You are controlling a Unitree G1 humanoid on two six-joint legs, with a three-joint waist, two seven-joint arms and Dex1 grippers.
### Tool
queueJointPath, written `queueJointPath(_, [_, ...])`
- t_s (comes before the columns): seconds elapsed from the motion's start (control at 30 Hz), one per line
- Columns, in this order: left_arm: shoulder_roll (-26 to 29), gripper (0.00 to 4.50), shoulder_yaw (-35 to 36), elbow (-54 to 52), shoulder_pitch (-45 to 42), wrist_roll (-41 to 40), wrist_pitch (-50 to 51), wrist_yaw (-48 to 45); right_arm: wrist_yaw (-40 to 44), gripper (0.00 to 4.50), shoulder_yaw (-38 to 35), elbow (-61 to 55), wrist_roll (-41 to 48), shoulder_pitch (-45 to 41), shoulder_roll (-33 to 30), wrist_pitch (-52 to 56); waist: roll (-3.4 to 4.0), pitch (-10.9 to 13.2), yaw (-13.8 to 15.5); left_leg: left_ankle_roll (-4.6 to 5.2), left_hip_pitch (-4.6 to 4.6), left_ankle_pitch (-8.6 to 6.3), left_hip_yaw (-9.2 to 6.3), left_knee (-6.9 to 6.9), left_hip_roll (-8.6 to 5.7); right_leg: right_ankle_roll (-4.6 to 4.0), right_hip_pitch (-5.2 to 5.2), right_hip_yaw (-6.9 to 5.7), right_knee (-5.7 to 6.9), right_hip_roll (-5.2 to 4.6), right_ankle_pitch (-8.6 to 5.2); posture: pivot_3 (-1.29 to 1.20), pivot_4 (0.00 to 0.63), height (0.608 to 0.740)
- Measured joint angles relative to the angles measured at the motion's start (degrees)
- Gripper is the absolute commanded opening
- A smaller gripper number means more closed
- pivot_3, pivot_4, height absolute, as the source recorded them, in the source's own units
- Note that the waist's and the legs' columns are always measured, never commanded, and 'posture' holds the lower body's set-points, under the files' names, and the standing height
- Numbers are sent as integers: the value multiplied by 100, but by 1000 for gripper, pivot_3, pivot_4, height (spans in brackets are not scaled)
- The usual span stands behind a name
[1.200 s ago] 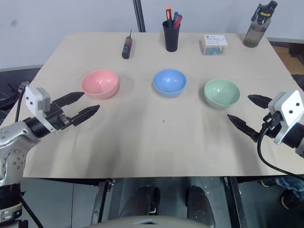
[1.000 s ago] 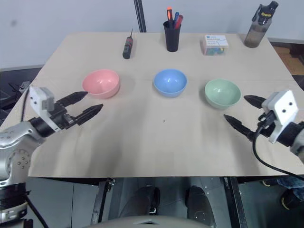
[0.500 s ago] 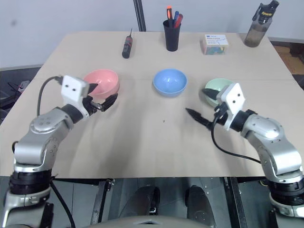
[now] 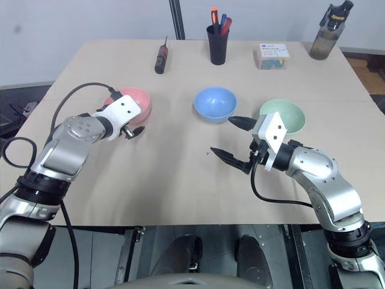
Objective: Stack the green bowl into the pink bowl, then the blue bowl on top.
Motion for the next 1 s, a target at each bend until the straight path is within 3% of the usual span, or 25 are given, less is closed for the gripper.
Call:
queueJointPath(0.13, [-139,780,-22,321,-116,180,-240,-127,-79,4500,-3,-25,-102,10,0,-21,0,0,-5,0,0,0,0,0,0,0,0,0,1,0,0,0,150,740])
queueJointPath(0.23, [-233,33,-22,446,-170,229,-323,-233,-132,4500,-5,-49,-168,31,0,-41,0,0,-4,0,-1,0,0,1,1,0,-1,0,1,0,0,0,150,740])
queueJointPath(0.4, [-321,33,37,340,-183,-34,-512,-872,-154,4500,-27,-74,-227,131,-32,-122,-1,0,-4,0,-5,0,-1,3,2,0,-2,-1,1,-1,0,0,150,740])
queueJointPath(0.7, [-241,33,322,-1387,638,-1465,-1930,-2776,-144,4500,-421,-150,-273,618,-362,-164,0,0,-6,0,-1,0,3,4,9,0,-2,5,2,-5,0,0,150,740])
queueJointPath(0.93, [-401,33,147,-1482,763,-1778,-2298,-3657,-180,4500,-561,-202,-346,788,-455,-195,0,0,2,3,2,-1,5,11,6,0,4,4,5,-1,0,0,150,740])
queueJointPath(0.97, [-427,697,79,-1483,763,-1812,-2294,-3752,-200,4500,-561,-219,-354,789,-454,-196,0,0,-1,3,2,-1,5,11,6,0,4,4,4,-1,0,0,150,740])
queueJointPath(1.0, [-434,906,28,-1487,763,-1851,-2274,-3863,-215,4500,-561,-229,-361,791,-455,-198,0,0,-5,3,2,-1,5,11,6,0,4,4,4,0,0,0,150,740])
